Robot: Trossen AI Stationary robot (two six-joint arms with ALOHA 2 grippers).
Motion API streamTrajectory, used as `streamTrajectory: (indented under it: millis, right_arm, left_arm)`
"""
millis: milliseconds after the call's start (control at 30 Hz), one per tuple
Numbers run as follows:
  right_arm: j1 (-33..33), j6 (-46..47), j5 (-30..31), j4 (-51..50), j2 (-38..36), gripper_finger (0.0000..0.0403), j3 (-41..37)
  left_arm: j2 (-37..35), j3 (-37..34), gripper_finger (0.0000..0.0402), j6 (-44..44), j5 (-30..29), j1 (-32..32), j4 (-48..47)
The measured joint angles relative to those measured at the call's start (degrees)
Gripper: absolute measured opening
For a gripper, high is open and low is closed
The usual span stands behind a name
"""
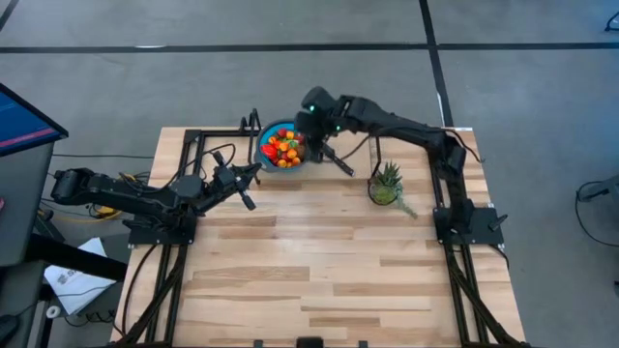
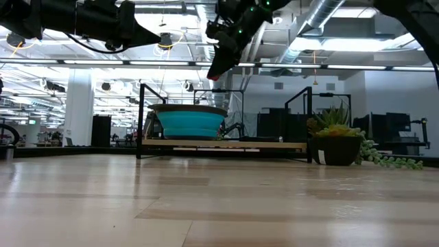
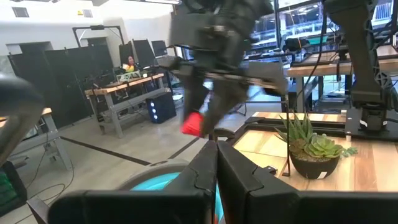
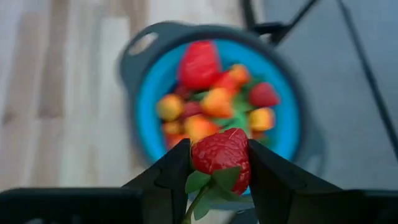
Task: Pick & Place Fruit
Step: Put the strawberry into the basket, then return to Home Position
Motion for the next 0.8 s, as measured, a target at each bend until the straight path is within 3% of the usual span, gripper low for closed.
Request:
streamTrajectory:
  millis: [267, 600, 800]
  right_arm:
    - [-3.6, -0.3, -2.9, 5.4, 0.0, 0.014, 0.0]
    - [-3.3, -1.4, -2.9, 7.1, 0.0, 0.0268, 0.0]
    - [-3.3, 1.2, -2.8, 3.5, -0.7, 0.0262, 0.0]
  left_arm:
    - [0.0, 0.0, 0.0002, 0.0, 0.0, 0.0, 0.0]
    - [0.0, 0.0, 0.0002, 0.0, 0.0, 0.0, 0.0]
    - [0.0, 0.0, 0.0002, 0.0, 0.0, 0.0, 0.1]
